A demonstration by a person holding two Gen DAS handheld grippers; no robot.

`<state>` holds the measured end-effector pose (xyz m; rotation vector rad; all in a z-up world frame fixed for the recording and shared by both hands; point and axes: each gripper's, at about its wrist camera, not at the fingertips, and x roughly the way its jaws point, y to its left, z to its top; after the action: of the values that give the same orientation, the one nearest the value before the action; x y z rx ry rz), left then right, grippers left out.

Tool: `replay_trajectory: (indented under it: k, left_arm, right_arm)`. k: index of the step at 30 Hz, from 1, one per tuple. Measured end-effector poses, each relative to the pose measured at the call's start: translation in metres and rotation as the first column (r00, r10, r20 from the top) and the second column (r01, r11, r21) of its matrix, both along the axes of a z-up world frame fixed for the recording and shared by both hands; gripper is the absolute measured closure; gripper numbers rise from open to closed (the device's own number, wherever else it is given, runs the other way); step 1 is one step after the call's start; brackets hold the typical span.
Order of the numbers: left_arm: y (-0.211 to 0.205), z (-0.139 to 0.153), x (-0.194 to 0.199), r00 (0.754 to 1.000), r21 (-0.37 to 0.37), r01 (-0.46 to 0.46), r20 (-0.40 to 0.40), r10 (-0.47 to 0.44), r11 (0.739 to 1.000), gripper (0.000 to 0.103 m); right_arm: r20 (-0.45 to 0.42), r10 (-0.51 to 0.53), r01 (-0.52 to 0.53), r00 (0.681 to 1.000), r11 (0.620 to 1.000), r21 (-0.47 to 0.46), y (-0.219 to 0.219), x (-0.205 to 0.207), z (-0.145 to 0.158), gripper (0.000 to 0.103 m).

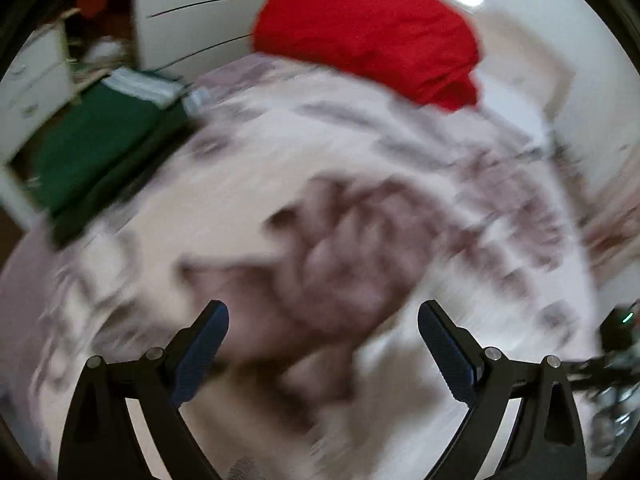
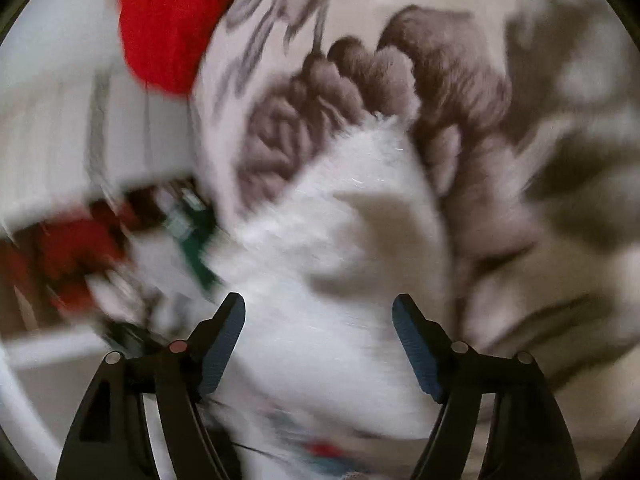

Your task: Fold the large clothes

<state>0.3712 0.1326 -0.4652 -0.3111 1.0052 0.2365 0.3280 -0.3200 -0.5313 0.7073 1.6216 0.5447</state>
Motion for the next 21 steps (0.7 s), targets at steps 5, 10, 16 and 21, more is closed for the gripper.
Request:
replay_trajectory:
  k: [5, 10, 16, 21]
  left_arm:
    - [-0.013, -0.082, -0.107, 0.957, 0.105, -0.147, -0.235, 0.168, 0.984, 0.006]
    - [-0.016, -0.139, -0.16, 0.906, 0.06, -0.285, -0.309, 0.289, 0.957, 0.006]
    - [-0.007, -0.15, -0.148, 0.911, 0.083, -0.318, -0.249, 0.329, 0.944, 0.0]
    - [0.008, -0.154, -0.144, 0.891, 0.046, -0.358, -0.283, 0.356, 0.933, 0.0]
  right_arm:
    - [0.05, 0.184, -0.185, 0.982, 0.982, 0.025, 0.026, 0.001, -0.066, 0.014]
    - [0.045, 0.185, -0.191, 0.982, 0.962, 0.197, 0.054, 0.017, -0.101, 0.003]
    - [0.001, 0.099, -0.098, 0.995, 0.976, 0.194, 0.069, 0.019, -0.095, 0.03]
    - [-0.227, -0.345, 0.398, 0.911, 0.882, 0.254, 0.005, -0.053, -0.087, 0.051]
